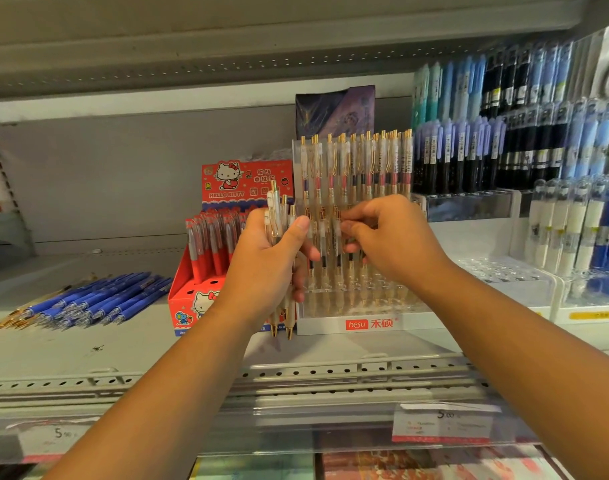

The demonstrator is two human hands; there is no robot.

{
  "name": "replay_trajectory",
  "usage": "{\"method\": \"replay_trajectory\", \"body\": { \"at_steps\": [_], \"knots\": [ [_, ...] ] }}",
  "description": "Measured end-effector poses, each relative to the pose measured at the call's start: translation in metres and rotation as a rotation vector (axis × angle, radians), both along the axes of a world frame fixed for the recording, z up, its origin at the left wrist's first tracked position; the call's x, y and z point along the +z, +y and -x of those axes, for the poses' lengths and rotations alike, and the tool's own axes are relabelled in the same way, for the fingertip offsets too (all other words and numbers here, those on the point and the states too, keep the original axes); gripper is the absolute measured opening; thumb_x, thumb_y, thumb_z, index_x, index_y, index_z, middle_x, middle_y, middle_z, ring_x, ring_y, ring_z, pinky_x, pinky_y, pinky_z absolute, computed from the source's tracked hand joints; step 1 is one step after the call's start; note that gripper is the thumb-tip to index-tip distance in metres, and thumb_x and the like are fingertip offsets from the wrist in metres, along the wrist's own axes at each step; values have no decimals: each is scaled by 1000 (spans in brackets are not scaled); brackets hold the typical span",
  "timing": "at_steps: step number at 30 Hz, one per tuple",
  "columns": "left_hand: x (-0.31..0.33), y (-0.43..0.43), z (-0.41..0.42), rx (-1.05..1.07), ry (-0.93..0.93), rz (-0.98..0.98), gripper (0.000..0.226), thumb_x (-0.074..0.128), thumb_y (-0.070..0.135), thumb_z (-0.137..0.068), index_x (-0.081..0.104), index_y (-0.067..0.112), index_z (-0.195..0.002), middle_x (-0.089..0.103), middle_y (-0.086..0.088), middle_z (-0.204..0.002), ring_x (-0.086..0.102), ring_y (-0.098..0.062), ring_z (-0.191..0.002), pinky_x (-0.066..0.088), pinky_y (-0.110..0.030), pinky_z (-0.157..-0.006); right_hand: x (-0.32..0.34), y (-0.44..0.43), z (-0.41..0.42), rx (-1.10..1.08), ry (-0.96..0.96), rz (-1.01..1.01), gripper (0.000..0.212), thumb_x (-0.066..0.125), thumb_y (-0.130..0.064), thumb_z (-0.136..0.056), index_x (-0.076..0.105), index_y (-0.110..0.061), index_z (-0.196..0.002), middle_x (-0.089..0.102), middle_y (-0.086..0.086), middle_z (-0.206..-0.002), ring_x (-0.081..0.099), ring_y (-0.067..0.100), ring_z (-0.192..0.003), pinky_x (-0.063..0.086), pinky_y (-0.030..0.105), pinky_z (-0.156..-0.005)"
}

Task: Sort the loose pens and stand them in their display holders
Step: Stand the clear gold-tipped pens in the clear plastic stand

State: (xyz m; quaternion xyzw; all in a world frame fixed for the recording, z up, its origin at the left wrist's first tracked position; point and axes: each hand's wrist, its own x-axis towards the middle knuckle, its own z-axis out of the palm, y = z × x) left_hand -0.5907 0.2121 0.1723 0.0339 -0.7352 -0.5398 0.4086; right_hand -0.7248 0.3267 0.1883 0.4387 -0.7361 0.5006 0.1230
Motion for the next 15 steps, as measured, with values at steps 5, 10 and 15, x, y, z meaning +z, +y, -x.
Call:
{"method": "replay_trajectory", "body": {
  "at_steps": [5,10,15],
  "knots": [
    [0,2,-2,-8,-3,2,13,54,28,-101,52,17,-108,69,-4,-76,50,-21,-47,46,-29,-40,2,3,-5,-22,44,68,21,57,-26,-97,69,-21,-114,70,-10,-89,68,9,-78,58,32,-69],
    [1,4,-2,-30,-9,-35,10,59,25,-98,57,16,-101,66,-9,-80,56,-23,-51,55,-36,-45,8,6,-10,59,-91,241,17,51,-15,-98,64,-25,-95,69,-5,-80,66,8,-65,49,23,-50],
    [2,4,-2,-116,20,-59,14,65,33,-90,65,23,-98,66,-8,-76,62,-24,-52,57,-36,-47,9,10,-23,407,-196,185,19,62,-3,-92,69,-15,-104,72,7,-94,69,14,-70,51,26,-46]
  ]
}}
